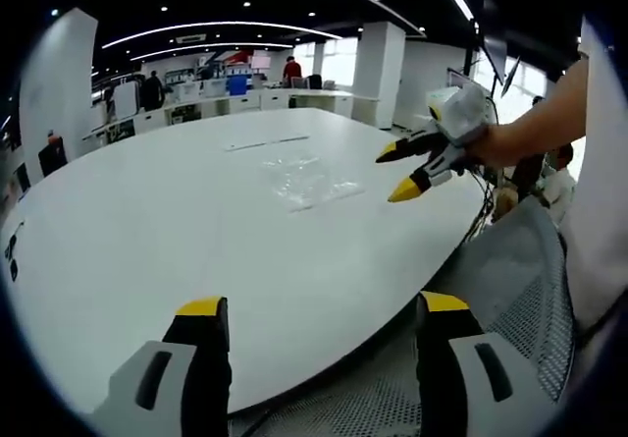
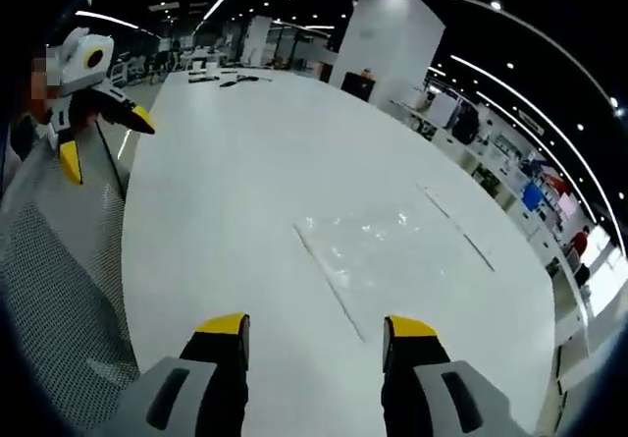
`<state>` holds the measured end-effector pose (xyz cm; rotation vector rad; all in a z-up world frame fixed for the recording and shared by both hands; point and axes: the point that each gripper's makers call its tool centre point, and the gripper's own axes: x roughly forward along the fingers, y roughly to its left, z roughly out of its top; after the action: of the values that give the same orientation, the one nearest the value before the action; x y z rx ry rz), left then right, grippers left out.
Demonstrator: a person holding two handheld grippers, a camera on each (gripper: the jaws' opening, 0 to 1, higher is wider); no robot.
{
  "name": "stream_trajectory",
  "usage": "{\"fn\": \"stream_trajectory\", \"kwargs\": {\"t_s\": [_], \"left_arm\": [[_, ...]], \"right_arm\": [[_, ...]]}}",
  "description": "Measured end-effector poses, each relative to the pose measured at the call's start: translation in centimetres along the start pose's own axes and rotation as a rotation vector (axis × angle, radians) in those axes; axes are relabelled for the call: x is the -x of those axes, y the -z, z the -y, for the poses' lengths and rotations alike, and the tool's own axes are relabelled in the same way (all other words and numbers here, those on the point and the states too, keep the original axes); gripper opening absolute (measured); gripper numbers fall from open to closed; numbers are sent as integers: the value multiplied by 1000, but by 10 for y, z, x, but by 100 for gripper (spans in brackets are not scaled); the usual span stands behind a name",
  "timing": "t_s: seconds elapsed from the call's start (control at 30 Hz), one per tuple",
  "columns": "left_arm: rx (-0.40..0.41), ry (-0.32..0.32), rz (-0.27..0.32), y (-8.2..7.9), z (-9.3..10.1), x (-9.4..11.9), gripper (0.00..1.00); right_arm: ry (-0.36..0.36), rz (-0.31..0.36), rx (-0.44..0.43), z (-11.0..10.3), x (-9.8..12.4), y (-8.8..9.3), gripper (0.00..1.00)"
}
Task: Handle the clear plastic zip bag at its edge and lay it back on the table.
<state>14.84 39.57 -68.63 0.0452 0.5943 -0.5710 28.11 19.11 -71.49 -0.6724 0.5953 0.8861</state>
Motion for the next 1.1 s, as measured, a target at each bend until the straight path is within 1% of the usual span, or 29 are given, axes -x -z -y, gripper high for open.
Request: {"fn": "stream_trajectory", "kwargs": {"t_s": [0.2,0.33,0.37,0.63,0.73,0.83,1.0,1.1], "left_arm": [[5,-4,-2,-2,0,0,75],[6,-7,-4,-2,0,0,75],[5,-8,-4,-2,0,0,75],[9,-15,-5,-2,-2,1,73],[13,-18,-5,-2,-3,0,73],[18,-22,-5,-2,-4,0,73],[23,-29,-7,-1,-7,0,71],[26,-33,-6,-1,-8,-1,71]], "right_arm": [[7,-24,42,14,-9,5,49],[2,-46,96,19,-15,9,45],[3,-62,131,20,-15,11,44],[-8,-98,202,28,-28,19,37],[-14,-109,253,32,-35,22,34],[-17,-124,268,37,-40,27,33],[-29,-140,321,42,-46,35,29],[-31,-141,330,45,-49,37,27]]}}
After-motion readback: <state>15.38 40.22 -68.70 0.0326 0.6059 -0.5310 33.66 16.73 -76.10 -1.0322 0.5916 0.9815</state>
